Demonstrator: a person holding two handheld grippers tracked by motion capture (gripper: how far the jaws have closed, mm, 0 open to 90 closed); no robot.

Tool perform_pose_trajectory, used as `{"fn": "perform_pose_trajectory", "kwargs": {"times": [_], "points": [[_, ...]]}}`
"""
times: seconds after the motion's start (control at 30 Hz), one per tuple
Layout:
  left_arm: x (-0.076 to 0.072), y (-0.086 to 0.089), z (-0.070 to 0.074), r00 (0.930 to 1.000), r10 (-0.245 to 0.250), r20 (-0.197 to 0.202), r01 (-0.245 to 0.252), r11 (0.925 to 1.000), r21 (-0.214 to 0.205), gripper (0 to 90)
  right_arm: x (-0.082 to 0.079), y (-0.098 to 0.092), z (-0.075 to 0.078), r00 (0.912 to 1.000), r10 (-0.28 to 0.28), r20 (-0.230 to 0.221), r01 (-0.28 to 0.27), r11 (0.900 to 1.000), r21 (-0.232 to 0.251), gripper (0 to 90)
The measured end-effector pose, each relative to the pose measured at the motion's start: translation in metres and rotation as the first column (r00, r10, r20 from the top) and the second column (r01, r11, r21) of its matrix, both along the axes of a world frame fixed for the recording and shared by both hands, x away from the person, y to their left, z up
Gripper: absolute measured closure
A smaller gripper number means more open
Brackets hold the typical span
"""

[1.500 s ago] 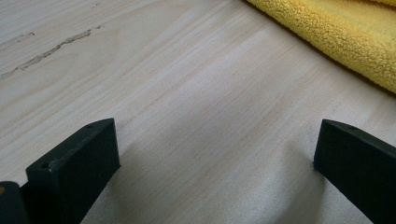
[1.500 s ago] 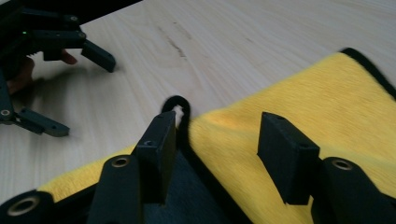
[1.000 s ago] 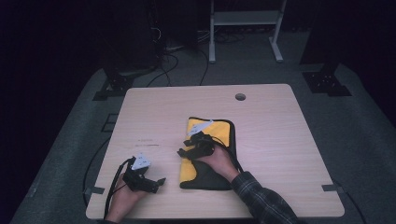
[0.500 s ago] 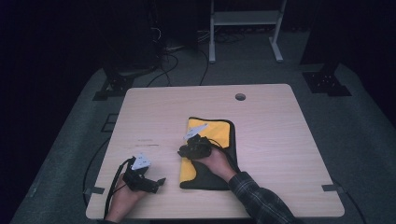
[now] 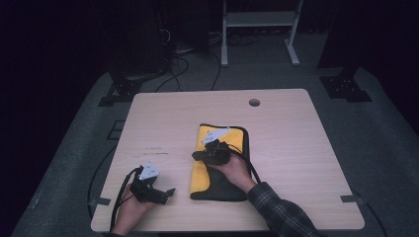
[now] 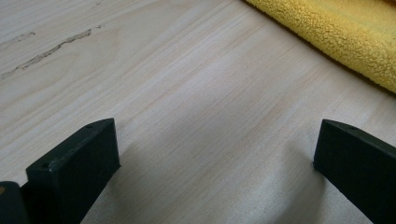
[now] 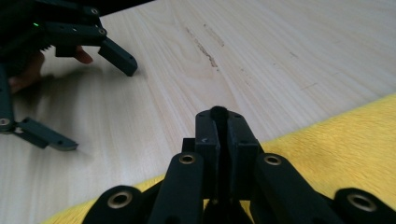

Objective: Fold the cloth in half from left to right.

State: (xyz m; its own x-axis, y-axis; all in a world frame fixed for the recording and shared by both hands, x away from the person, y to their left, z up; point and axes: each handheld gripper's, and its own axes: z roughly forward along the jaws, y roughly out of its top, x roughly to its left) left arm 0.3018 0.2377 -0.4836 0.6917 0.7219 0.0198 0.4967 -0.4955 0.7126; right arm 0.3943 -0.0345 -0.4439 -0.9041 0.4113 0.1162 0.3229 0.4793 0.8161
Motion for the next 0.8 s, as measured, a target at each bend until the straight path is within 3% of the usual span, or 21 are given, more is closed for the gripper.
{"fn": "perform_pose_trajectory", "kwargs": {"times": [0.23, 0.43, 0.7, 0.8], "points": [[0.000, 0.000, 0.000, 1.0000, 0.005, -0.001, -0.005, 1.0000, -0.003, 0.0, -0.012, -0.035, 0.011, 0.9998, -0.019, 0.002, 0.019, 0.9997, 0.017, 84.7], [-0.001, 0.000, 0.000, 1.0000, 0.005, -0.002, -0.005, 1.0000, -0.003, 0.0, -0.030, -0.069, 0.020, 0.9994, -0.035, -0.002, 0.035, 0.9990, 0.029, 84.7], [-0.001, 0.000, 0.000, 1.0000, 0.007, -0.004, -0.007, 1.0000, -0.004, 0.0, -0.056, -0.109, 0.034, 0.9985, -0.054, 0.008, 0.054, 0.9953, 0.080, 84.6], [-0.001, 0.000, 0.000, 1.0000, 0.007, -0.005, -0.007, 1.0000, -0.003, 0.0, -0.066, -0.120, 0.035, 0.9978, -0.063, 0.022, 0.062, 0.9960, 0.064, 84.6]]}}
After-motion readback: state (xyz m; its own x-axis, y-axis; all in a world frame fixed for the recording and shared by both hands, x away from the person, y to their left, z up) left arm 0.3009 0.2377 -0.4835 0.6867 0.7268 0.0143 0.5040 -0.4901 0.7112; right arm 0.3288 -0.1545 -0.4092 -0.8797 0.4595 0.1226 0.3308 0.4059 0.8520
